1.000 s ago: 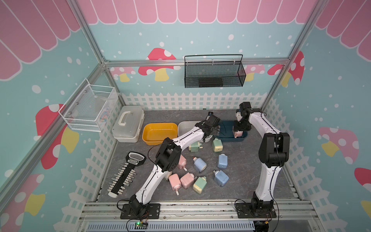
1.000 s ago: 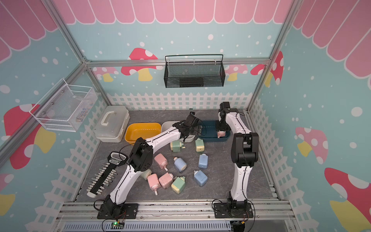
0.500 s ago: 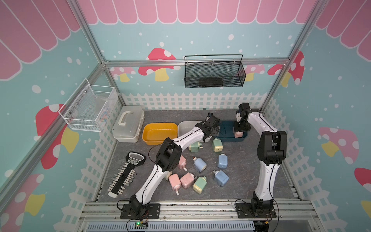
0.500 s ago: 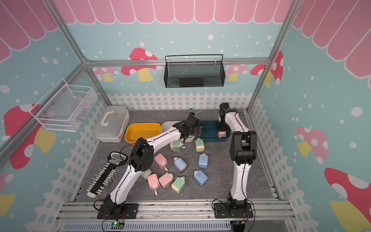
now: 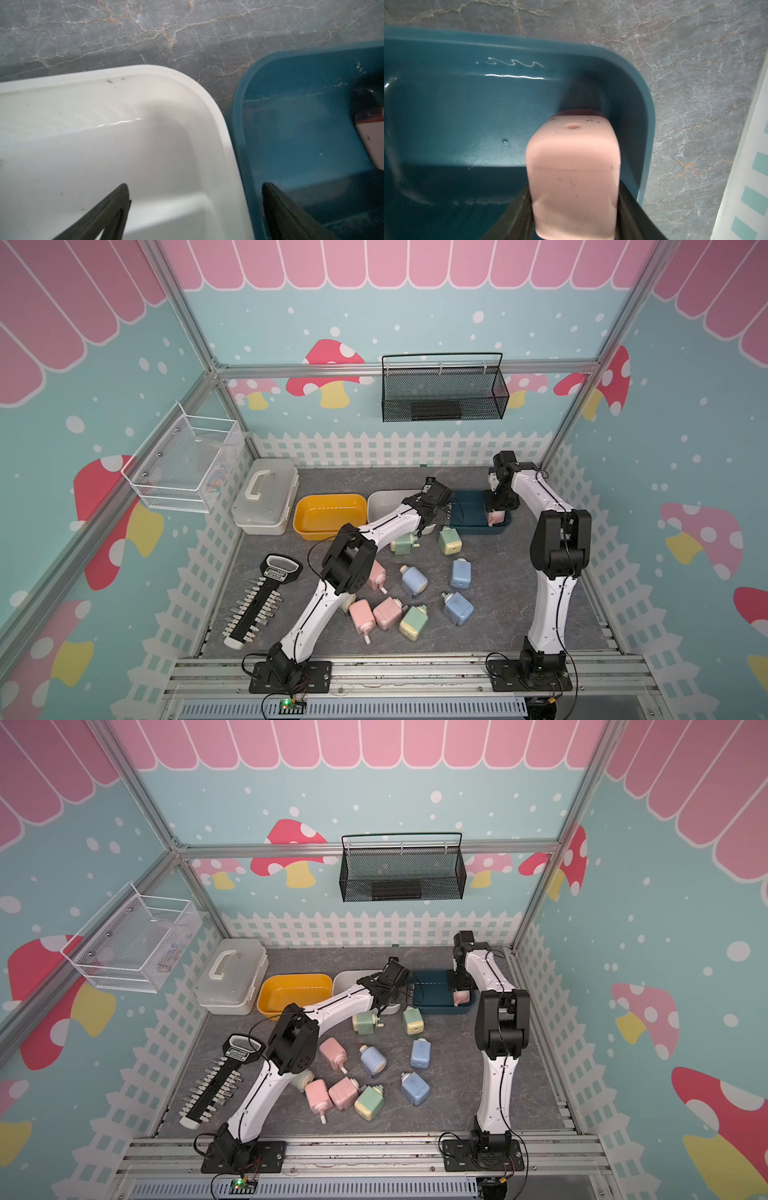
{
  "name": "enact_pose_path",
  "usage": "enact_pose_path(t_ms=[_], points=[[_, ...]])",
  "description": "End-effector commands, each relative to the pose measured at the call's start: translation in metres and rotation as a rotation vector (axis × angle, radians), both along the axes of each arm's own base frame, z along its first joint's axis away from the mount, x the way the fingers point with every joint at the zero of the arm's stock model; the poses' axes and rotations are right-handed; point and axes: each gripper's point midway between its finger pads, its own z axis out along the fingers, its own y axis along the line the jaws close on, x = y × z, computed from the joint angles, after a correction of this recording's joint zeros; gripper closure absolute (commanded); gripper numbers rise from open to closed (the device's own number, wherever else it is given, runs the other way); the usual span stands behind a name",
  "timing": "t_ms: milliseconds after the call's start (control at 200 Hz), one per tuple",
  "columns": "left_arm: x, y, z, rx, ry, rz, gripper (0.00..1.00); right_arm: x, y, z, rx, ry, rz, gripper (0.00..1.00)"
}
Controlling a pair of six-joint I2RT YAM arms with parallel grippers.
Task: Place the pencil sharpeners by color into the storage box
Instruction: Place the pencil sharpener in the storage box.
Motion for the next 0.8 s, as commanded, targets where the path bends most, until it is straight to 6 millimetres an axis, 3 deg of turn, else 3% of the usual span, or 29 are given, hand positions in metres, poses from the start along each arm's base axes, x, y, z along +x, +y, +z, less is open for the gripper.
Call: enact_pose_path(t_ms=[0, 495, 795], points=[[-0.005, 0.009, -0.011, 0.024, 0.040, 0.006, 0.01, -0.001, -0.005, -0.005, -0.016, 0.030, 0.003, 0.53], [-0.005, -0.006, 0.007, -0.088, 0.059, 0.012, 0.01, -0.005, -0.010, 0.005, -0.037, 0.020, -0.009, 0.32], [-0.007, -0.014, 0.018, -0.178, 0.083, 0.057, 0.01, -0.003, -0.019, 0.006, -0.095, 0.018, -0.017, 0.30]])
